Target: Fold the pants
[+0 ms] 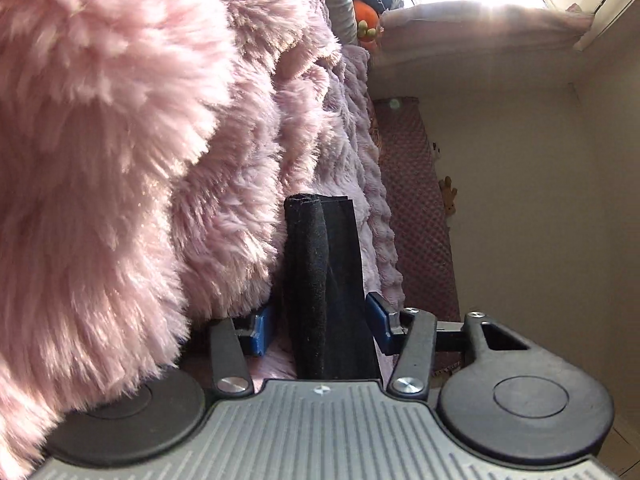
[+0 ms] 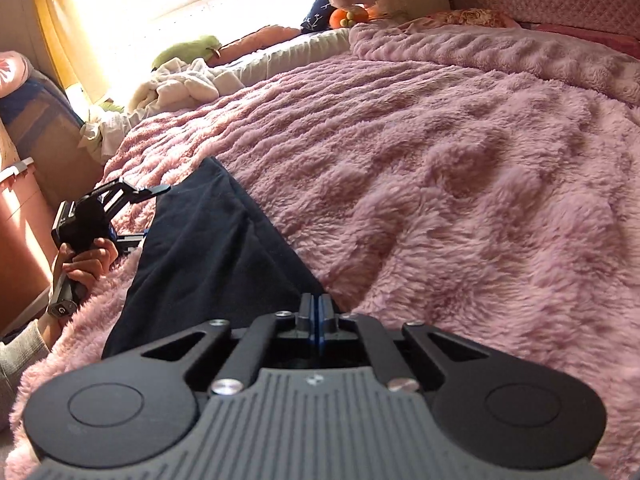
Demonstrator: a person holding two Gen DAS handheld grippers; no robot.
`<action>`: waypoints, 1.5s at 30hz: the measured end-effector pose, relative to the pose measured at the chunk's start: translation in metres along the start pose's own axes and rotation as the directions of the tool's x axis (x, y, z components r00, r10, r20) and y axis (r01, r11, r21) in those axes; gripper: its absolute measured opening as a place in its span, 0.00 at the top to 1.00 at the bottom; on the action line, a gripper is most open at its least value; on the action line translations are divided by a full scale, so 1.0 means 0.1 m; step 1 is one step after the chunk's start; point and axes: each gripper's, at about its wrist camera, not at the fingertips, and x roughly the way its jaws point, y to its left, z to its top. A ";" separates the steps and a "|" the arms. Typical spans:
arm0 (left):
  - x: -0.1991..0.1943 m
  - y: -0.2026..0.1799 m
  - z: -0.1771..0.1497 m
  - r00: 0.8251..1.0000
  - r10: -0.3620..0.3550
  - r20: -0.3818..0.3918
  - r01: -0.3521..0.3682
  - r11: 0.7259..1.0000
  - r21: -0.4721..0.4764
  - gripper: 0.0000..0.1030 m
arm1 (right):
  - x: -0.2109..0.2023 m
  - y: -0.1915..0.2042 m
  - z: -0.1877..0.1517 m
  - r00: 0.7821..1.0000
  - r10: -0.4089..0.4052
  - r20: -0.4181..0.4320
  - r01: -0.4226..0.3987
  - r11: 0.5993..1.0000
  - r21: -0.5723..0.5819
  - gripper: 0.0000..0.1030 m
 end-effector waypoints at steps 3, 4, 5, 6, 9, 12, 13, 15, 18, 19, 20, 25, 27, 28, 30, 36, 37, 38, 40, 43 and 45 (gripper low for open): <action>0.06 -0.08 -0.07 0.999 0.036 0.016 -0.037 0.997 0.069 0.53 | -0.07 -0.02 0.03 0.985 -0.139 0.107 0.134 0.990 0.047 1.00; 0.08 -0.09 -0.07 0.999 0.045 0.009 -0.046 0.996 0.075 0.54 | -0.11 -0.04 0.03 0.977 -0.177 0.121 0.169 0.983 0.075 1.00; 0.09 -0.08 -0.05 0.999 0.051 -0.004 -0.050 0.996 0.068 0.55 | -0.19 -0.04 0.04 0.965 -0.221 0.144 0.206 0.972 0.114 1.00; 0.12 -0.08 -0.02 0.999 0.049 -0.021 -0.047 0.998 0.050 0.56 | -0.34 -0.04 0.04 0.949 -0.255 0.183 0.229 0.961 0.155 0.99; 0.22 -0.04 0.07 0.998 0.021 -0.065 -0.023 1.000 -0.020 0.56 | -0.84 0.08 -0.01 0.900 -0.340 0.274 0.293 0.935 0.201 0.89; 0.18 0.00 0.05 0.998 0.048 -0.050 -0.049 0.998 -0.032 0.82 | -1.44 0.19 -0.18 0.856 -0.401 0.326 0.346 0.913 0.215 0.77; 0.19 0.00 0.02 0.997 0.065 -0.045 -0.066 0.998 -0.016 0.94 | -1.62 0.20 -0.24 0.845 -0.425 0.324 0.369 0.903 0.221 0.77; 0.18 -0.06 -0.01 0.995 0.097 -0.031 -0.097 0.995 -0.002 0.95 | -1.97 0.19 -0.39 0.815 -0.475 0.332 0.406 0.877 0.257 0.77; 0.15 -0.27 -0.05 0.984 0.178 -0.011 -0.178 0.983 0.050 0.95 | -2.50 0.19 -0.65 0.766 -0.552 0.329 0.456 0.827 0.329 0.77; 0.13 -0.36 -0.07 0.979 0.206 -0.004 -0.205 0.976 0.074 0.96 | -2.59 0.21 -0.70 0.754 -0.580 0.308 0.491 0.809 0.322 0.77; 0.11 -0.46 -0.08 0.974 0.227 0.008 -0.226 0.969 0.100 0.96 | -2.72 0.25 -0.80 0.741 -0.608 0.283 0.530 0.790 0.308 0.75; 0.03 -1.06 -0.15 0.980 0.193 0.044 -0.198 0.965 0.171 0.96 | -3.19 0.26 -1.33 0.729 -0.657 0.194 0.580 0.743 0.336 0.72; 0.04 -1.40 -0.24 0.980 0.193 0.055 -0.201 0.953 0.228 0.96 | -3.31 0.24 -1.55 0.735 -0.661 0.150 0.574 0.725 0.382 0.70; 0.02 -1.54 -0.28 0.979 0.194 0.066 -0.205 0.944 0.260 0.96 | -3.35 0.26 -1.73 0.739 -0.661 0.129 0.563 0.711 0.421 0.70; 0.03 -1.90 -0.42 0.978 0.198 0.072 -0.211 0.921 0.328 0.96 | -3.37 0.31 -1.98 0.738 -0.670 0.085 0.578 0.692 0.432 0.70; -0.11 -2.70 -0.83 0.980 0.196 0.039 -0.195 0.899 0.391 0.96 | -3.70 0.37 -2.56 0.569 -0.821 0.042 0.714 0.519 0.470 0.59; -0.12 -2.83 -0.90 0.981 0.191 0.034 -0.189 0.899 0.394 0.96 | -3.77 0.38 -2.64 0.535 -0.844 0.034 0.729 0.481 0.487 0.58; -0.14 -2.92 -0.96 0.981 0.190 0.028 -0.186 0.898 0.398 0.96 | -3.85 0.41 -2.75 0.476 -0.879 0.020 0.763 0.425 0.487 0.59; -0.18 -3.13 -1.08 0.983 0.184 0.012 -0.173 0.897 0.406 0.96 | -3.88 0.49 -2.87 0.354 -0.935 -0.004 0.856 0.322 0.404 0.60; -0.27 -3.41 -1.30 0.988 0.155 -0.014 -0.136 0.902 0.411 0.96 | -3.87 0.57 -3.00 0.127 -0.992 0.005 0.972 0.125 0.199 0.39; -0.35 -3.58 -1.49 0.992 0.116 -0.049 -0.086 0.911 0.404 0.96 | -4.05 0.52 -3.08 0.107 -0.994 0.001 0.968 0.105 0.229 0.40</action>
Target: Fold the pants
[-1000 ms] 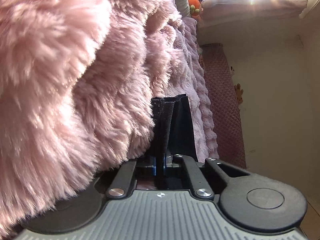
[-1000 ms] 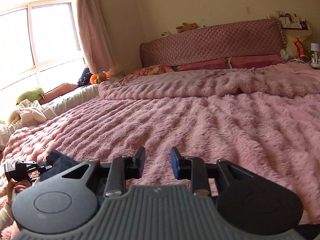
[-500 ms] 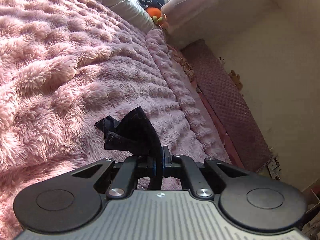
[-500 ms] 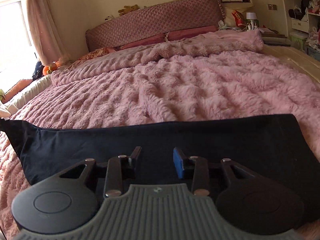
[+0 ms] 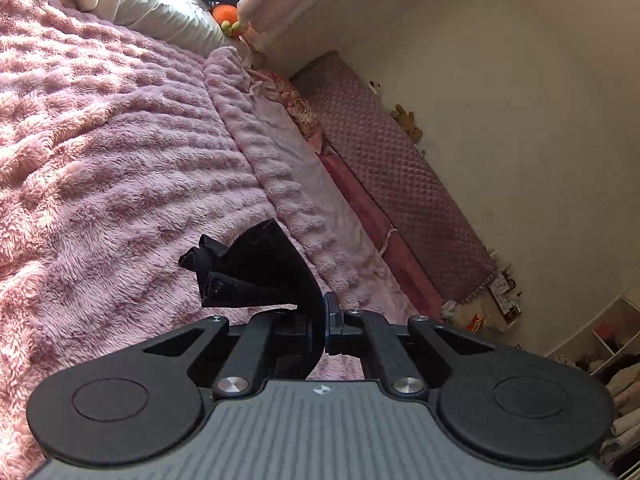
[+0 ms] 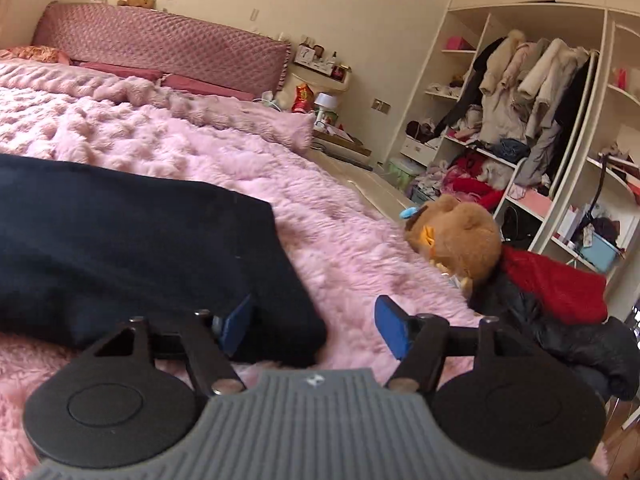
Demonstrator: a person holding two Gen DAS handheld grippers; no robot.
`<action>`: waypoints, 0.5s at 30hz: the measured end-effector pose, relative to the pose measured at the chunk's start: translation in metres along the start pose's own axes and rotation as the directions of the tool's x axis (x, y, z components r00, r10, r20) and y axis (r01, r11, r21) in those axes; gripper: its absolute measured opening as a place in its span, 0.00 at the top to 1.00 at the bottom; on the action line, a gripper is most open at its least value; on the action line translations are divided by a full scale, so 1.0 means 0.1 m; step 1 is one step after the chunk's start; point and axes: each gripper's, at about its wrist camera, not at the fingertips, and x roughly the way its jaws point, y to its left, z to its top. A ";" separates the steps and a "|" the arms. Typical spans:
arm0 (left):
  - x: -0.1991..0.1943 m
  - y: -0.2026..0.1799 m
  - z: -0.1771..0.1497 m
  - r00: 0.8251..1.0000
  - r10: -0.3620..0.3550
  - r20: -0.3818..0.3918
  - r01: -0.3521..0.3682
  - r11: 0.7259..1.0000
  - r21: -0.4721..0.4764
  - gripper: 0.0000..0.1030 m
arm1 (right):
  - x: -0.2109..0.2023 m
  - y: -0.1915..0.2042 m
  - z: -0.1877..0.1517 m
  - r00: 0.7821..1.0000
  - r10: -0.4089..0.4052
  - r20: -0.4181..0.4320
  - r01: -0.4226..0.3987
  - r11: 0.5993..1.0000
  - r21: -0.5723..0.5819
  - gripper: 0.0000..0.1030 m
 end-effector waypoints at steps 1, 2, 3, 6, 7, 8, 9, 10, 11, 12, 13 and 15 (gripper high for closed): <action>-0.03 -0.12 -0.07 1.000 -0.021 -0.010 0.021 1.000 0.009 0.96 | 0.03 -0.15 0.01 0.999 0.048 -0.001 -0.047 0.996 0.070 0.40; -0.07 -0.26 -0.15 0.999 -0.028 -0.018 0.029 0.999 0.031 0.96 | 0.03 -0.24 0.01 0.997 0.071 -0.003 -0.070 0.991 0.115 0.40; -0.09 -0.39 -0.23 0.999 -0.027 -0.023 0.028 0.998 0.058 0.96 | 0.04 -0.33 0.02 0.996 0.084 -0.011 -0.081 0.984 0.158 0.40; -0.15 -0.78 -0.48 0.999 -0.026 -0.035 0.030 0.991 0.129 0.96 | -0.01 -0.48 0.05 0.995 0.100 -0.009 -0.095 0.969 0.228 0.38; -0.17 -0.90 -0.56 0.999 -0.029 -0.043 0.035 0.989 0.146 0.96 | -0.02 -0.52 0.06 0.994 0.108 -0.004 -0.104 0.965 0.240 0.38; -0.18 -1.01 -0.64 0.998 -0.030 -0.051 0.038 0.986 0.163 0.96 | -0.01 -0.56 0.07 0.994 0.113 -0.002 -0.109 0.963 0.246 0.34; -0.20 -1.12 -0.73 0.998 -0.026 -0.058 0.036 0.982 0.185 0.96 | 0.00 -0.58 0.08 0.993 0.117 0.000 -0.113 0.961 0.253 0.32; -0.21 -1.23 -0.81 0.998 -0.018 -0.065 0.031 0.977 0.210 0.96 | -0.01 -0.59 0.09 0.993 0.119 0.001 -0.115 0.958 0.262 0.32; -0.22 -1.34 -0.90 0.997 -0.015 -0.075 0.032 0.971 0.237 0.96 | -0.01 -0.63 0.10 0.992 0.124 0.004 -0.120 0.953 0.278 0.32; -0.24 -1.45 -0.99 0.996 -0.019 -0.084 0.040 0.964 0.265 0.96 | -0.01 -0.67 0.11 0.991 0.132 0.005 -0.127 0.947 0.295 0.32; -0.26 -1.53 -1.07 0.996 -0.021 -0.086 0.045 0.957 0.287 0.96 | 0.00 -0.71 0.12 0.991 0.136 0.008 -0.132 0.942 0.308 0.32; -0.29 -1.73 -1.30 0.997 -0.015 -0.081 0.042 0.938 0.345 0.96 | 0.00 -0.78 0.14 0.989 0.144 0.015 -0.140 0.931 0.338 0.32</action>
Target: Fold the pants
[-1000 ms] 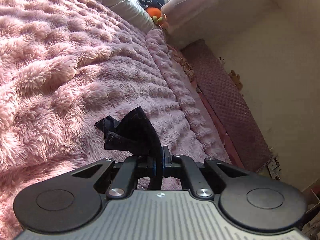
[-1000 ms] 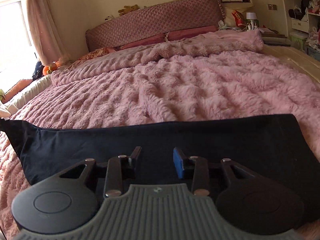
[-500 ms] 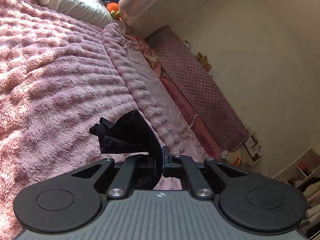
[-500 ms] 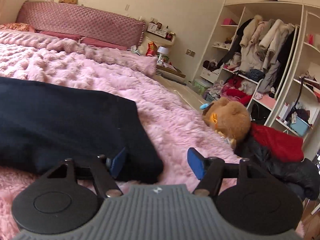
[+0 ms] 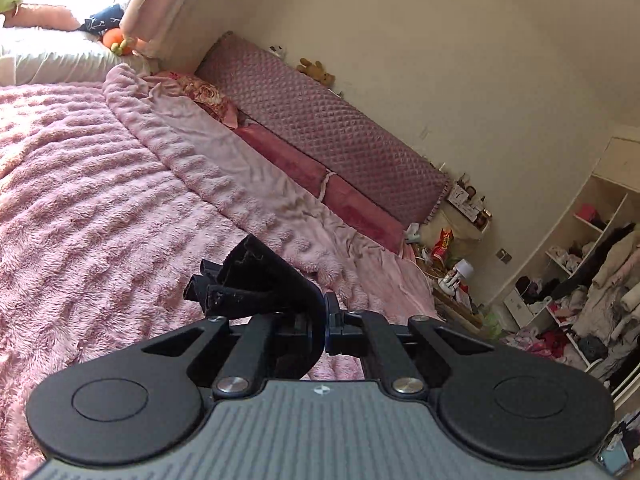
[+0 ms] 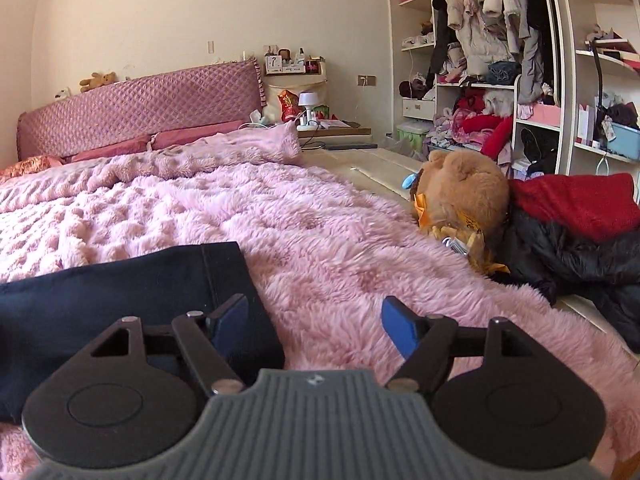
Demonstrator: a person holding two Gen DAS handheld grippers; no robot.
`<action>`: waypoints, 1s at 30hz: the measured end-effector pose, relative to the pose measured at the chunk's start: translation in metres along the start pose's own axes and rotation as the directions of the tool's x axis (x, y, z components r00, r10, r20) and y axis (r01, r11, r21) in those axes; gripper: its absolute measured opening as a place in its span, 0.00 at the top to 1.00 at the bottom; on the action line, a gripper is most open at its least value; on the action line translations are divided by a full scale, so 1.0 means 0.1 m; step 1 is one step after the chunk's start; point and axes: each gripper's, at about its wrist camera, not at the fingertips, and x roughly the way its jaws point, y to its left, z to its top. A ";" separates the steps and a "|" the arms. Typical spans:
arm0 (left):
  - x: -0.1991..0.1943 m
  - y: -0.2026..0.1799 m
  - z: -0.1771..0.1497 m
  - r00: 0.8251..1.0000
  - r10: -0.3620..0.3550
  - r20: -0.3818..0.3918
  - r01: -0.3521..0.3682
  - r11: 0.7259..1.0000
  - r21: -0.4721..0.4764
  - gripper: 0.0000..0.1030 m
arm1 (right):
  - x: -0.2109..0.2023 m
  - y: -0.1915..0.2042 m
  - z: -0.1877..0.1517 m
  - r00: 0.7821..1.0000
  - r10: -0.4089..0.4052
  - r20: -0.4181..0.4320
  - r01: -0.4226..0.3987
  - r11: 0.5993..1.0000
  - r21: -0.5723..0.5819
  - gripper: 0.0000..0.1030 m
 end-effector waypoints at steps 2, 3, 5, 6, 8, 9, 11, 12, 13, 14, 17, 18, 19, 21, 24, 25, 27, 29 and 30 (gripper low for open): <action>0.01 -0.24 -0.16 1.000 0.007 0.002 -0.007 0.999 0.052 0.96 | -0.03 -0.07 0.03 1.000 0.009 0.010 -0.009 1.000 0.026 0.32; 0.02 -0.36 -0.25 1.000 0.013 0.002 -0.013 0.997 0.073 0.96 | -0.04 -0.10 0.05 1.000 0.012 0.015 -0.013 0.999 0.038 0.32; 0.07 -0.57 -0.44 1.000 0.026 0.010 -0.026 0.995 0.095 0.96 | -0.05 -0.17 0.06 1.000 0.016 0.019 -0.017 0.999 0.052 0.32; 0.10 -0.67 -0.53 1.000 0.023 0.009 -0.024 0.994 0.104 0.96 | -0.07 -0.20 0.06 1.000 0.016 0.019 -0.017 0.998 0.054 0.32; 0.18 -0.88 -0.74 1.000 0.014 0.002 -0.014 0.991 0.130 0.96 | -0.07 -0.26 0.05 1.000 0.012 0.014 -0.012 0.998 0.055 0.32; 0.23 -0.99 -0.85 1.000 0.014 0.001 -0.014 0.988 0.151 0.96 | -0.06 -0.30 0.05 1.000 0.008 0.007 -0.008 0.998 0.057 0.32; 0.31 -1.21 -1.11 1.000 0.022 0.012 -0.024 0.979 0.204 0.96 | -0.05 -0.39 0.06 1.000 0.000 -0.007 0.000 0.997 0.075 0.32; 0.36 -1.32 -1.24 0.999 0.030 0.018 -0.034 0.971 0.236 0.96 | -0.04 -0.44 0.06 1.000 -0.003 -0.014 0.004 0.996 0.091 0.32; 0.41 -1.43 -1.39 0.999 0.040 0.022 -0.045 0.962 0.269 0.96 | -0.04 -0.51 0.07 1.000 -0.006 -0.018 0.008 0.992 0.126 0.32; 0.46 -1.51 -1.52 0.999 0.048 0.024 -0.053 0.952 0.301 0.96 | -0.03 -0.57 0.08 1.000 -0.004 -0.022 0.008 0.987 0.161 0.32; 0.64 -1.74 -1.98 0.997 0.076 0.012 -0.075 0.915 0.396 0.96 | -0.01 -0.80 0.10 0.999 0.031 -0.043 -0.017 0.953 0.303 0.32; 0.69 -1.80 -2.14 0.996 0.086 0.006 -0.080 0.901 0.426 0.96 | 0.00 -0.88 0.10 0.998 0.048 -0.042 -0.031 0.938 0.345 0.32; 0.74 -1.85 -2.31 0.996 0.094 -0.002 -0.083 0.887 0.454 0.96 | 0.00 -0.94 0.10 0.998 0.055 -0.041 -0.036 0.927 0.373 0.32; 0.83 -1.92 -2.63 0.993 0.113 -0.019 -0.088 0.858 0.506 0.96 | 0.03 -1.01 0.10 0.998 0.039 -0.043 -0.020 0.922 0.387 0.32; 0.94 -1.98 -3.07 0.991 0.113 -0.076 -0.051 0.827 0.561 0.96 | 0.05 -1.08 0.10 0.998 0.018 -0.054 0.005 0.919 0.394 0.32; 0.97 -1.99 -3.20 0.990 0.100 -0.101 -0.024 0.818 0.575 0.96 | 0.07 -1.12 0.09 0.998 0.025 -0.061 0.002 0.910 0.414 0.32; 1.01 -1.99 -3.41 0.989 0.092 -0.115 -0.006 0.803 0.595 0.96 | 0.09 -1.15 0.08 0.997 0.040 -0.067 -0.006 0.897 0.441 0.32; 1.04 -2.00 -3.57 0.988 0.079 -0.132 0.015 0.803 0.596 0.95 | 0.10 -1.19 0.07 0.997 0.044 -0.069 -0.008 0.892 0.452 0.32; 1.05 -2.00 -3.60 0.987 0.063 -0.145 0.034 0.812 0.583 0.95 | 0.09 -1.20 0.08 0.997 0.038 -0.067 -0.004 0.892 0.452 0.32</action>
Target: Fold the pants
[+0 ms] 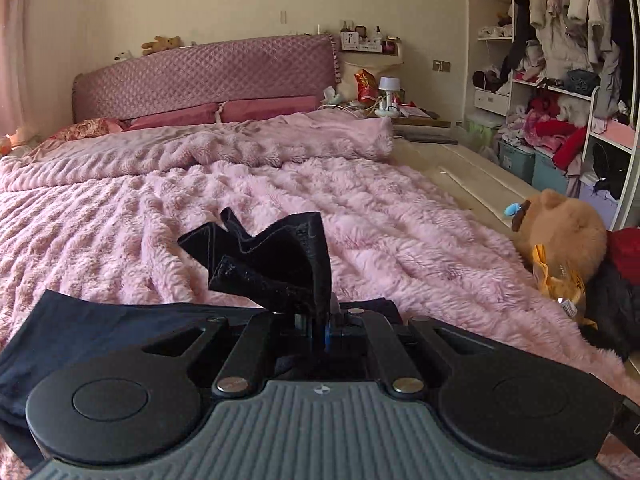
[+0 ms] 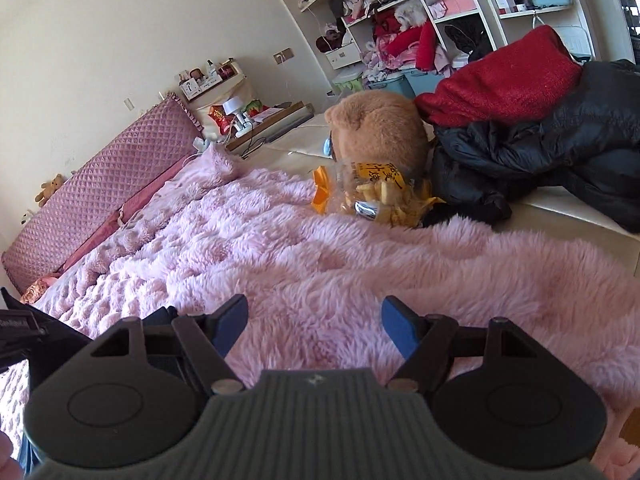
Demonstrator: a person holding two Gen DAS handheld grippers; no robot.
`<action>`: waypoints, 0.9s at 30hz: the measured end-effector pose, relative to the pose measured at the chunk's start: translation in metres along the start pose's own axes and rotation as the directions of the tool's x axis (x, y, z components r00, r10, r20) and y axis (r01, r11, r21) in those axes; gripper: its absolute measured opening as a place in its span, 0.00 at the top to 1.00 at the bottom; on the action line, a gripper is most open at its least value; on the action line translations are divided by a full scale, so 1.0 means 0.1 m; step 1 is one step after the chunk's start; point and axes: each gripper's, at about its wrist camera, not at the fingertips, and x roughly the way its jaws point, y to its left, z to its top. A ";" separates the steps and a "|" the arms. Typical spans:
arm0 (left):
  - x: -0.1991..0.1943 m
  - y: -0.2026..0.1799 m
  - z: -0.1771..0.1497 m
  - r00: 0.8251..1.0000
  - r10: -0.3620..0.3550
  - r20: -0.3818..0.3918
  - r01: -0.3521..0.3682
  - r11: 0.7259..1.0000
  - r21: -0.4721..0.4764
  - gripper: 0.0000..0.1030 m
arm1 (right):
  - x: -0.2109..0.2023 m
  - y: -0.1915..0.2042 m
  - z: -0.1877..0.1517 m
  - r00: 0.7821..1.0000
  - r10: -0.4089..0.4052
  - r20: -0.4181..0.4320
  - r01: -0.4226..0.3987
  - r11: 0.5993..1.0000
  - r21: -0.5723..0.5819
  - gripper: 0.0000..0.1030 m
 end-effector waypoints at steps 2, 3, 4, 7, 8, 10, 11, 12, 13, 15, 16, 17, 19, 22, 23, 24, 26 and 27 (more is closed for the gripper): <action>-0.01 0.03 -0.03 0.999 -0.046 0.023 0.047 0.998 -0.042 0.95 | 0.00 -0.01 0.01 1.000 -0.014 0.010 0.013 1.000 0.007 0.32; -0.02 0.05 -0.04 0.996 -0.078 0.034 0.080 0.995 -0.062 0.95 | -0.01 -0.03 0.02 1.000 -0.017 0.013 0.017 1.000 0.012 0.32; -0.02 0.06 -0.03 0.994 -0.106 0.032 0.108 0.992 -0.071 0.95 | -0.01 -0.05 0.02 1.000 -0.018 0.013 0.018 1.000 0.018 0.32; 0.03 0.01 -0.06 0.994 -0.110 -0.002 0.109 0.992 -0.058 0.95 | 0.00 -0.10 0.03 1.000 -0.027 0.006 0.027 0.999 0.041 0.32; 0.05 -0.01 -0.10 0.994 -0.109 -0.010 0.108 0.993 -0.045 0.95 | 0.01 -0.11 0.03 1.000 -0.030 0.001 0.030 0.998 0.049 0.32; 0.05 -0.04 -0.18 0.995 -0.099 -0.013 0.099 0.995 -0.019 0.95 | 0.02 -0.12 0.03 0.999 -0.036 -0.007 0.037 0.998 0.055 0.32; 0.05 -0.06 -0.22 0.996 -0.093 -0.008 0.093 0.996 -0.012 0.95 | 0.02 -0.12 0.03 0.999 -0.038 -0.011 0.039 0.998 0.054 0.32; 0.05 -0.07 -0.25 0.996 -0.086 -0.004 0.086 0.996 -0.002 0.95 | 0.02 -0.12 0.02 0.999 -0.040 -0.012 0.040 0.998 0.054 0.32; 0.04 -0.07 -0.28 0.997 -0.081 -0.004 0.081 0.997 0.010 0.95 | 0.01 -0.12 0.02 0.999 -0.040 -0.011 0.041 0.998 0.054 0.32; 0.06 -0.13 -0.34 0.996 -0.091 -0.023 0.092 0.994 0.063 0.94 | 0.01 -0.11 0.02 0.999 -0.039 -0.012 0.040 0.998 0.054 0.32; 0.06 -0.15 -0.37 0.992 -0.119 -0.046 0.123 0.988 0.091 0.91 | 0.02 -0.11 0.02 0.999 -0.038 -0.014 0.039 0.998 0.052 0.32; 0.06 -0.15 -0.39 0.984 -0.166 -0.063 0.171 0.981 0.095 0.86 | 0.02 -0.10 0.01 0.999 -0.037 -0.017 0.038 0.998 0.050 0.32; 0.04 -0.03 -0.42 0.927 -0.358 -0.109 0.362 0.932 0.018 0.58 | 0.04 -0.08 0.00 0.999 -0.025 -0.023 0.026 0.999 0.037 0.32; -0.07 0.32 -0.43 0.805 -0.583 -0.107 0.562 0.808 -0.177 0.51 | 0.04 -0.06 -0.02 0.999 0.033 -0.023 -0.033 0.999 0.026 0.32; -0.13 0.47 -0.45 0.784 -0.616 -0.082 0.586 0.776 -0.232 0.49 | 0.04 -0.06 -0.03 0.997 0.070 -0.025 -0.070 0.997 0.030 0.32; -0.20 0.64 -0.46 0.774 -0.631 -0.053 0.595 0.754 -0.278 0.46 | 0.04 -0.05 -0.03 0.993 0.111 -0.026 -0.110 0.993 0.036 0.32; -0.36 1.03 -0.50 0.788 -0.616 0.002 0.577 0.737 -0.351 0.44 | 0.04 -0.02 -0.05 0.983 0.180 -0.036 -0.178 0.983 0.038 0.32; -0.43 1.24 -0.53 0.805 -0.593 0.025 0.557 0.739 -0.379 0.43 | 0.04 0.01 -0.06 0.976 0.212 -0.043 -0.211 0.977 0.033 0.32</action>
